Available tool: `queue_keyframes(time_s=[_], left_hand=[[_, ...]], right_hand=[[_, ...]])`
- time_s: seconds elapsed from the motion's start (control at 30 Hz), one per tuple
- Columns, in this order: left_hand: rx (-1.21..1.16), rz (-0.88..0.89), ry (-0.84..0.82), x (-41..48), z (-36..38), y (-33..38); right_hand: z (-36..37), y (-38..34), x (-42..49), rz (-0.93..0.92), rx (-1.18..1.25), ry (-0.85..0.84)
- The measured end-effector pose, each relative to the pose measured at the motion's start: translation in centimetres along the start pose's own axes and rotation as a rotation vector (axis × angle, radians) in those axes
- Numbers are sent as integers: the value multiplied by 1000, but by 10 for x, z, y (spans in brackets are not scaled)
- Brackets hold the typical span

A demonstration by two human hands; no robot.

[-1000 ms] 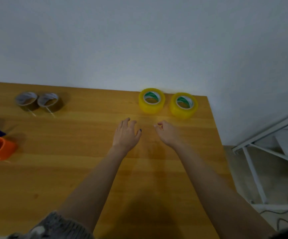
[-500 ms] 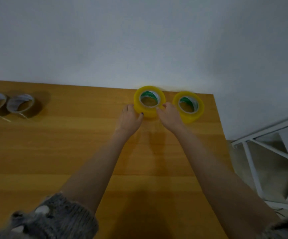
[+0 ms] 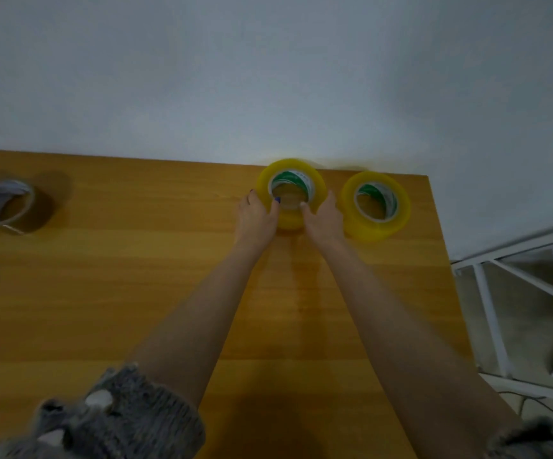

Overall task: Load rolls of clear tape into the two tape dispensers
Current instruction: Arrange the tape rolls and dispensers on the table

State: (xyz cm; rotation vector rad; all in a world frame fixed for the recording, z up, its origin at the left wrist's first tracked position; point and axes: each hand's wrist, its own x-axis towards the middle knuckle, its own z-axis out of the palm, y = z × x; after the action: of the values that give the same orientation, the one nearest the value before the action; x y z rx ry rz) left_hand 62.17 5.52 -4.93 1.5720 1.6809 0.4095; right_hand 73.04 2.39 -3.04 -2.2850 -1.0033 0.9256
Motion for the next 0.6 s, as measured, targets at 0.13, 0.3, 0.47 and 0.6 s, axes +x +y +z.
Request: queue_keyframes(time_s=[0.13,0.3,0.47,0.6], left_hand=[[-112,-73,38,-4,5,0],[-187,-146,113,-32,12,-8],[-202,-195,201,-72,12,-27],[-115,-211,247,-109,17,-39]], right_hand=[[2,11,-1,3,58,32],[5,24,-18,-10,117,44],[15,44,-56,15,139,22],[25,61,-94,80,187,57]])
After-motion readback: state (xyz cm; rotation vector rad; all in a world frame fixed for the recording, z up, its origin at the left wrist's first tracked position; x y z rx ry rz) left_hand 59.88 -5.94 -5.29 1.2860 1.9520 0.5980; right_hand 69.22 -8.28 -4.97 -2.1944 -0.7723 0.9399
